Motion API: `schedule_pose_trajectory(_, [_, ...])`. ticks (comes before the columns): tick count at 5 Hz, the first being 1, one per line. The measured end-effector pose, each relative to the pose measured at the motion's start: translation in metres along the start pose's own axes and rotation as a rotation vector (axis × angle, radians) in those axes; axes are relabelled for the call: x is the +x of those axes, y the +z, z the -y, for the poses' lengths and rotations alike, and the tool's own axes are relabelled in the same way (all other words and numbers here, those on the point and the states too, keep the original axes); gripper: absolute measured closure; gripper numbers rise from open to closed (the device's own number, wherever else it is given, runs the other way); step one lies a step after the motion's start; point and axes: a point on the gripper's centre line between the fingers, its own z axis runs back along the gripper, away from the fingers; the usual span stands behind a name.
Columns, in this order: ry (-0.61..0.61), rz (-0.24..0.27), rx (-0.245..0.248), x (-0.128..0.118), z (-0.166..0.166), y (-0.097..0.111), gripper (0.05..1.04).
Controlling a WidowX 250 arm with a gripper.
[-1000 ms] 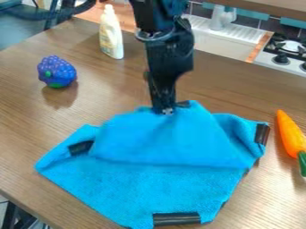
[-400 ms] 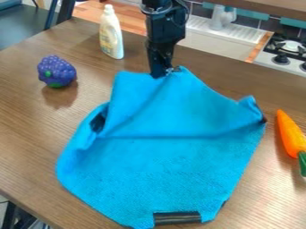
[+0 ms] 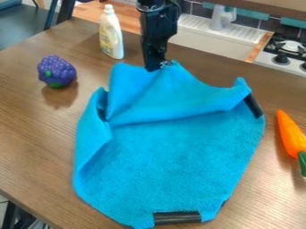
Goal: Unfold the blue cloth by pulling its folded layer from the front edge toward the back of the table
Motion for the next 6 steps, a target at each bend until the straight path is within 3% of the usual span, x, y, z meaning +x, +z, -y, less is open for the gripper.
schedule_pose_trajectory(2, [-0.011,0.018,0.029,-0.001,-0.009,0.0,1.035])
schedule_pose_trajectory(3, [0.003,0.044,0.048,0.002,-0.022,0.012,1.035])
schedule_pose_trajectory(5, [0.03,0.024,0.056,-0.002,-0.035,-0.002,1.015])
schedule_pose_trajectory(6, [0.066,0.014,0.059,-0.006,-0.042,-0.009,0.872])
